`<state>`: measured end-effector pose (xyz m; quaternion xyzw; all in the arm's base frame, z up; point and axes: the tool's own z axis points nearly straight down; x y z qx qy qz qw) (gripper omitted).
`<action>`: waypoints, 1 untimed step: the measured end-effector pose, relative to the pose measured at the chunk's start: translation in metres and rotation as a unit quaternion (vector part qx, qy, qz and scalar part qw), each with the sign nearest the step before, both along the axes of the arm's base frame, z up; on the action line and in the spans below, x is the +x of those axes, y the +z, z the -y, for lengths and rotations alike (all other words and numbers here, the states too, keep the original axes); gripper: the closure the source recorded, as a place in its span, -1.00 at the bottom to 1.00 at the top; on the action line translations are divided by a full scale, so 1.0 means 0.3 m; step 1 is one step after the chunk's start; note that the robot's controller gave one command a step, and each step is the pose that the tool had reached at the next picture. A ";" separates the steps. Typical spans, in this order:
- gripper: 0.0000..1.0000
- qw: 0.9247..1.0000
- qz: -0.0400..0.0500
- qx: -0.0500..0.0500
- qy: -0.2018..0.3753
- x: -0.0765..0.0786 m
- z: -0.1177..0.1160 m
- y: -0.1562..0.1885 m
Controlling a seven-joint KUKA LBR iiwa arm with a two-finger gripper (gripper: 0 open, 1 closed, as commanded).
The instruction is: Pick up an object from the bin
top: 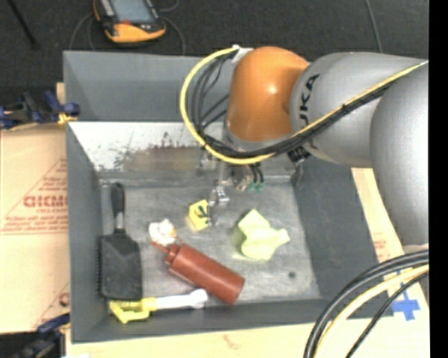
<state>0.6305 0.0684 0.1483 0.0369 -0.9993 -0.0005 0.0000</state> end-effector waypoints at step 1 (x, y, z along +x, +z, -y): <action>-1.00 0.996 0.002 0.000 -0.090 0.017 0.062 0.007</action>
Offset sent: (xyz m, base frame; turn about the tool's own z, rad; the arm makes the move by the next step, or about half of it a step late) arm -0.0197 -0.0087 -0.0783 -0.1130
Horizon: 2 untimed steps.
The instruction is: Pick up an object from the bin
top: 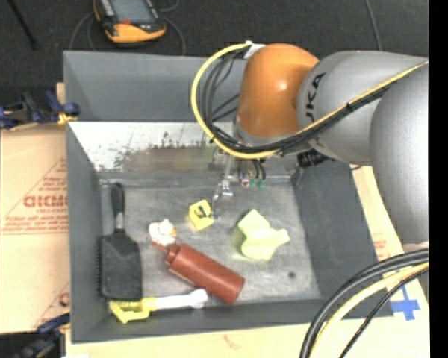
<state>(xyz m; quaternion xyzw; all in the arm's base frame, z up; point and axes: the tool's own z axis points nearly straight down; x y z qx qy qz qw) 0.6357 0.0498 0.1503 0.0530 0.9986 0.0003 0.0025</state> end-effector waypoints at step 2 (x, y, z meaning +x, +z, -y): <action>1.00 0.999 0.005 0.002 0.045 -0.065 -0.014 -0.273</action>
Offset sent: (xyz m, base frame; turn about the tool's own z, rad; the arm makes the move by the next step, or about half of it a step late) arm -0.0253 0.0004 -0.0803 0.0194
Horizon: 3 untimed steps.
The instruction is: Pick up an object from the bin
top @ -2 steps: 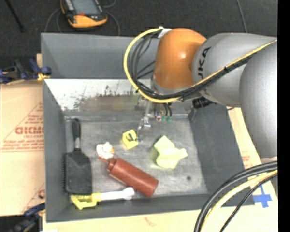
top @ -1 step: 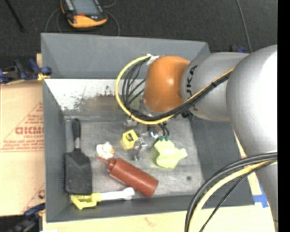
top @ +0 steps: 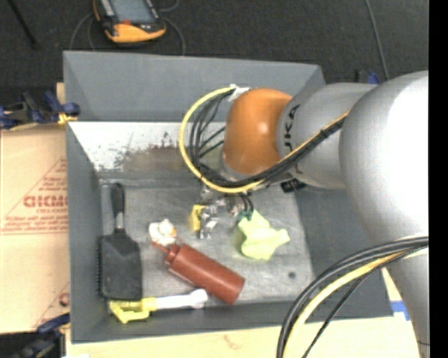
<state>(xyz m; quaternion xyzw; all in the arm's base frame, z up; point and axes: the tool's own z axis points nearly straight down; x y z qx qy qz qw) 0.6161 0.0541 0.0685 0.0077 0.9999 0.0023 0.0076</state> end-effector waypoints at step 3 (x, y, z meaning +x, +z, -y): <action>1.00 1.000 -0.009 -0.002 -0.020 -0.017 0.006 0.076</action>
Offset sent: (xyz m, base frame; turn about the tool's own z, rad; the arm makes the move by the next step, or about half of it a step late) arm 0.0002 -0.0001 0.0771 -0.0001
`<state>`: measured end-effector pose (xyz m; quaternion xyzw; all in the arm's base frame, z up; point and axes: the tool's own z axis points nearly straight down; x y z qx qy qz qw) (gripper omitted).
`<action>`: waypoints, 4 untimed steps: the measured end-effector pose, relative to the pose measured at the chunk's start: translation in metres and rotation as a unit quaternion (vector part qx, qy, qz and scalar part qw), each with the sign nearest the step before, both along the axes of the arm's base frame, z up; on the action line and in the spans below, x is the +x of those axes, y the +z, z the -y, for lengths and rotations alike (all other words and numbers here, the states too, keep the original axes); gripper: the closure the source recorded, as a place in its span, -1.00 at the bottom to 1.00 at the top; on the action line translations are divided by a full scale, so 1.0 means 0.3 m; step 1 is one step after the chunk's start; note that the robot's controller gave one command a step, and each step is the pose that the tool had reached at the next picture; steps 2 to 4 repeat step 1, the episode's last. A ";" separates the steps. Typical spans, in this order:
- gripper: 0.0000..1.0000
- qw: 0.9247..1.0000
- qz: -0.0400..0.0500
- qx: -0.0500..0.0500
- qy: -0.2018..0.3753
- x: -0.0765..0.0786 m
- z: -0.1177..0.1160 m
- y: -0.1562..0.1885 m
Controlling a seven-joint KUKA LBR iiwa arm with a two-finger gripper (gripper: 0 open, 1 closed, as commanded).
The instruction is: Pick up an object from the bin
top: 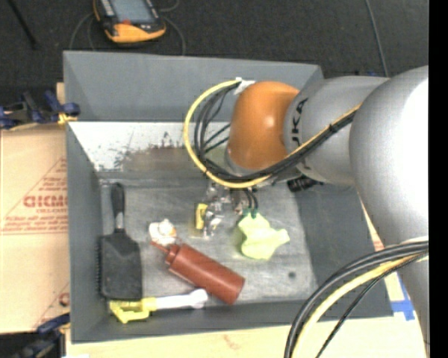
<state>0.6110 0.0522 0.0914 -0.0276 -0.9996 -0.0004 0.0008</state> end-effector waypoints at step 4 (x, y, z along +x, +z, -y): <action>1.00 1.000 0.001 0.000 0.001 0.003 0.001 0.067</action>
Offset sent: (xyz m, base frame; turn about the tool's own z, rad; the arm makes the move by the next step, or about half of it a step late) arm -0.0001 -0.0001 0.0523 0.0000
